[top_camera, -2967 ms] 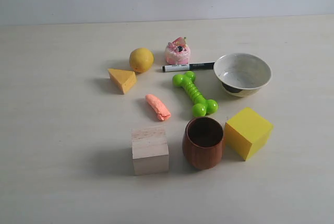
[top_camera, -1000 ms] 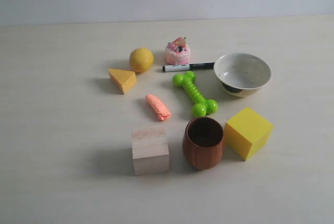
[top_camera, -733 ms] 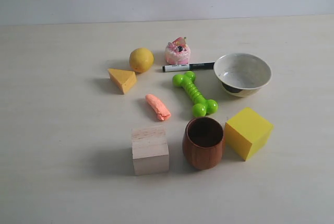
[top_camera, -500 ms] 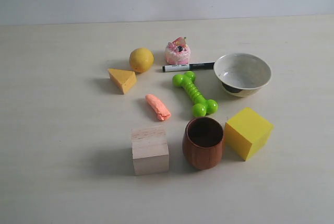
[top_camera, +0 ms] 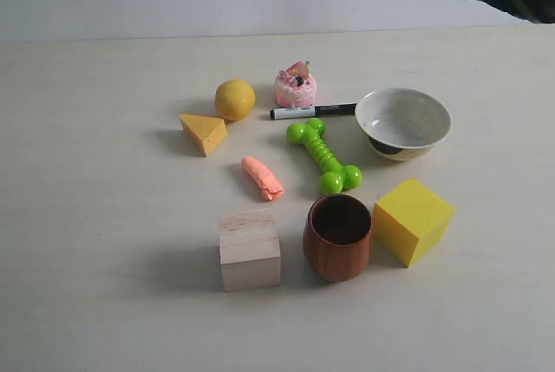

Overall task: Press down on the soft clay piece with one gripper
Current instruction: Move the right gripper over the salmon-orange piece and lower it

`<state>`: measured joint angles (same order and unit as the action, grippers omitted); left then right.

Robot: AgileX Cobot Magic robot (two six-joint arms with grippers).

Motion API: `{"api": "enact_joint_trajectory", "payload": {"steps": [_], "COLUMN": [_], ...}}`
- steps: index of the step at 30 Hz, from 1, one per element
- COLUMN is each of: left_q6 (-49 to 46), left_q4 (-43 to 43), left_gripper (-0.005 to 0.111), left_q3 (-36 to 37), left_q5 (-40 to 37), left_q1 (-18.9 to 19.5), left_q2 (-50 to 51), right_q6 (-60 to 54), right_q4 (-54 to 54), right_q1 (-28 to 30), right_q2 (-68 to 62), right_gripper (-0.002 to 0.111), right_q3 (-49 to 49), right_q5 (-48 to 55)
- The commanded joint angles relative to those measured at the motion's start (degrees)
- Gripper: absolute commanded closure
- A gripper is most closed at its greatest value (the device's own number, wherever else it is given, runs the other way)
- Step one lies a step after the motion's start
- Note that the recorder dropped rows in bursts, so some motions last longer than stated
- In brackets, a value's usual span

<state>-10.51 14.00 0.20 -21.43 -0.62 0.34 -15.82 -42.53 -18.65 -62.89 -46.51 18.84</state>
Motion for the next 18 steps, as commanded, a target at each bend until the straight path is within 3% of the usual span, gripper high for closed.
{"api": "enact_joint_trajectory", "payload": {"steps": [1, 5, 10, 18], "left_q6": [0.16, 0.16, 0.16, 0.16], "left_q4": [0.09, 0.09, 0.09, 0.09], "left_gripper": [0.107, 0.107, 0.107, 0.107], "left_q3": [-0.20, -0.20, -0.20, -0.20], "left_q5": [0.54, 0.54, 0.54, 0.54], "left_q1": [0.11, 0.11, 0.11, 0.11], "left_q2": [-0.34, -0.34, -0.34, -0.34], "right_q6": [-0.60, -11.13, -12.50, 4.83], "right_q4": [-0.58, 0.72, 1.21, 18.88], "right_q1": [-0.14, -0.30, -5.12, -8.72], "right_q2": [-2.38, -6.34, -11.26, -20.51], "right_gripper": [0.108, 0.108, 0.108, 0.108], "right_q3": [-0.56, -1.51, -5.97, -18.36], "right_q5": [-2.64, 5.05, 12.31, 20.36]}}
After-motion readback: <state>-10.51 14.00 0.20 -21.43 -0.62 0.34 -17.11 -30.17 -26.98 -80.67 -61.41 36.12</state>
